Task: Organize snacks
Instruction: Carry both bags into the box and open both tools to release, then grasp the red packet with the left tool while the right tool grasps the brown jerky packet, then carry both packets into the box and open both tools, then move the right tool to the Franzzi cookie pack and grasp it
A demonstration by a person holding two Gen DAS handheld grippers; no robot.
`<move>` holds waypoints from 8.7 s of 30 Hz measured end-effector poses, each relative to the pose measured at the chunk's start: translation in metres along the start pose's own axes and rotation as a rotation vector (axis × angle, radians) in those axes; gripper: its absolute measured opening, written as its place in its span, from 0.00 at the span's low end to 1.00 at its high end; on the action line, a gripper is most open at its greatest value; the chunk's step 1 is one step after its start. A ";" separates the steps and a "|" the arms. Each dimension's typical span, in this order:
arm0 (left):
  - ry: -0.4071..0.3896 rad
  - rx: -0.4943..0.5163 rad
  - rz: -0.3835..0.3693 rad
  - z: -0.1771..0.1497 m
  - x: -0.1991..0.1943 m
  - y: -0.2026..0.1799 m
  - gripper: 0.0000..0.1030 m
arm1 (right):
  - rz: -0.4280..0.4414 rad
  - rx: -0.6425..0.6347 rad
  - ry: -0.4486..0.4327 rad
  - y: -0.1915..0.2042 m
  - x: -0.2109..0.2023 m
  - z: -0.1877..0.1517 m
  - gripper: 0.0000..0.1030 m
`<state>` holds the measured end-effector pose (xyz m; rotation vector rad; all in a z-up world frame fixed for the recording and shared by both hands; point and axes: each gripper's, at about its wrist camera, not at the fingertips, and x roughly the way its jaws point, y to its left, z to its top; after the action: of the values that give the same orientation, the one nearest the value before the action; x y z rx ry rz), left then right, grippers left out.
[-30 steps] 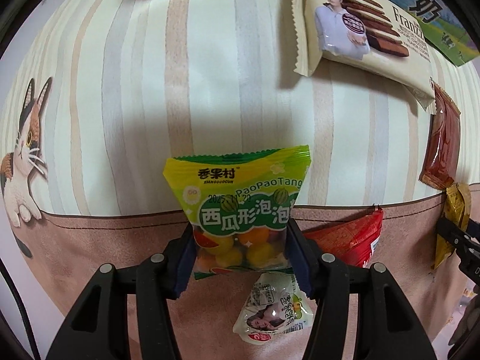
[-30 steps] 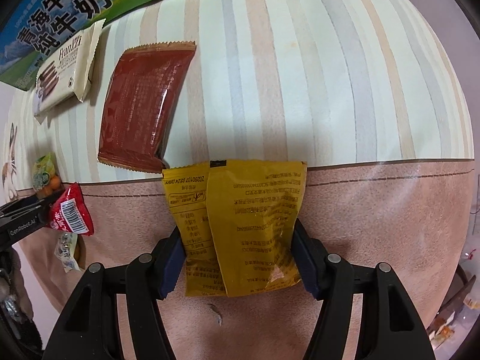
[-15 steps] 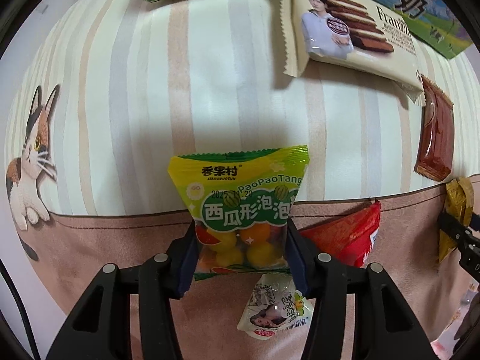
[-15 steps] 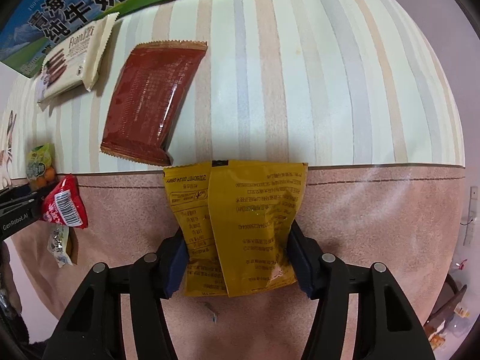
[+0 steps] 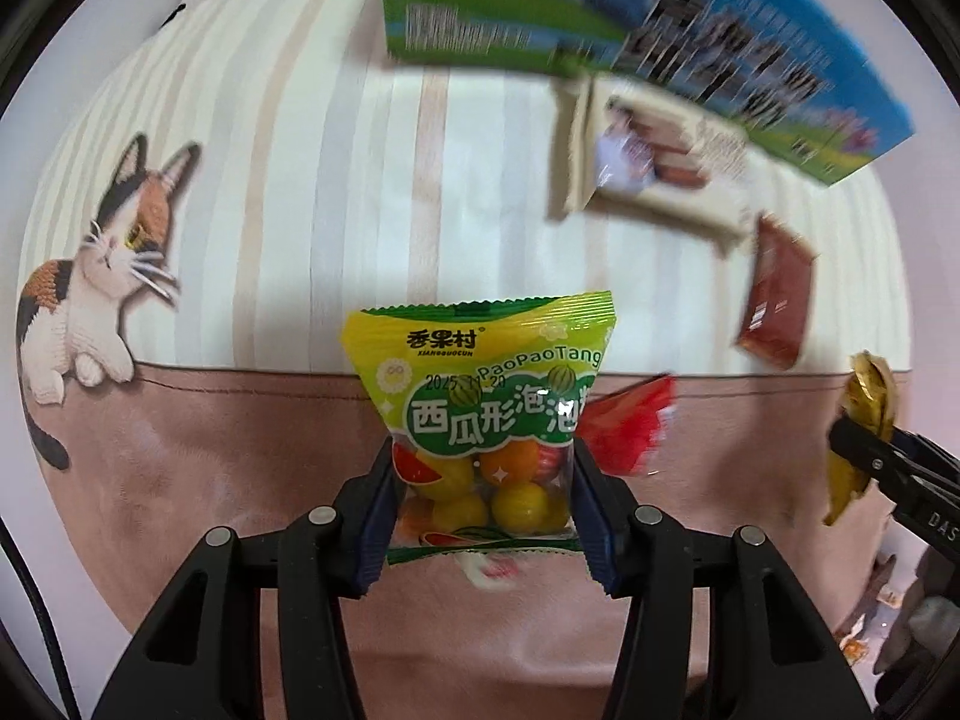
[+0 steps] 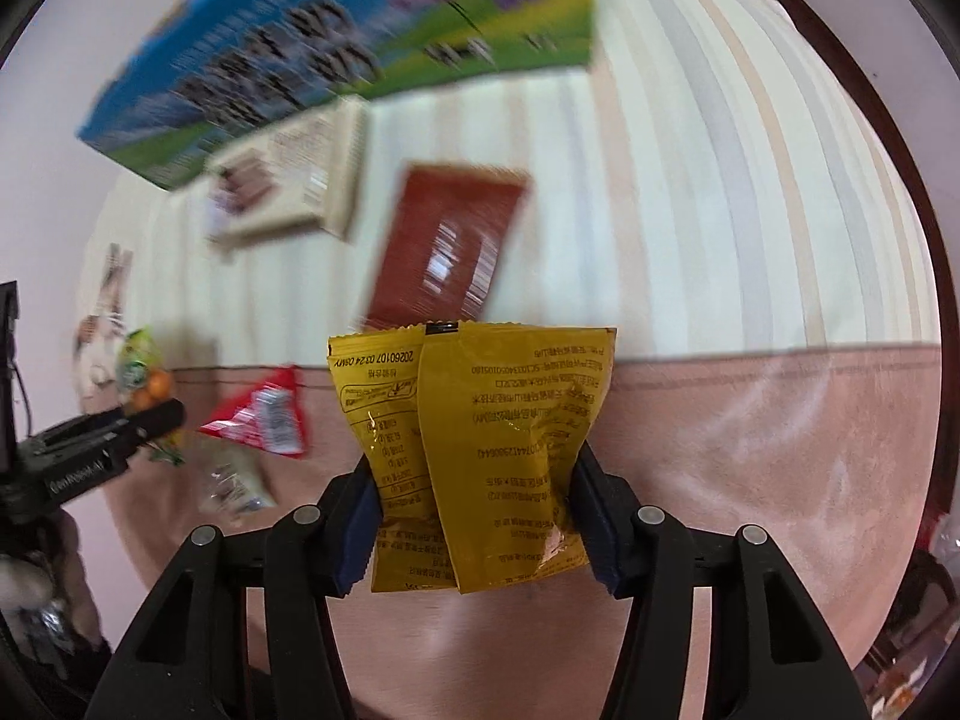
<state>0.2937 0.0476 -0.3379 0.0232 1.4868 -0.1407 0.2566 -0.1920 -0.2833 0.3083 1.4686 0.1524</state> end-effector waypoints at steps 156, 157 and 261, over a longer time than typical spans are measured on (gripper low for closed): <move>0.039 -0.028 -0.053 0.010 0.036 -0.081 0.44 | 0.018 -0.023 0.013 -0.021 0.015 -0.027 0.56; 0.027 -0.029 -0.064 0.014 0.028 -0.073 0.44 | 0.028 -0.029 0.006 -0.017 0.011 -0.025 0.56; -0.112 -0.362 0.367 0.003 0.016 0.068 0.94 | 0.303 -0.266 0.030 0.081 0.033 0.090 0.67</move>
<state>0.3052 0.1138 -0.3586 -0.0044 1.3544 0.4171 0.3561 -0.1156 -0.2841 0.3107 1.4051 0.5937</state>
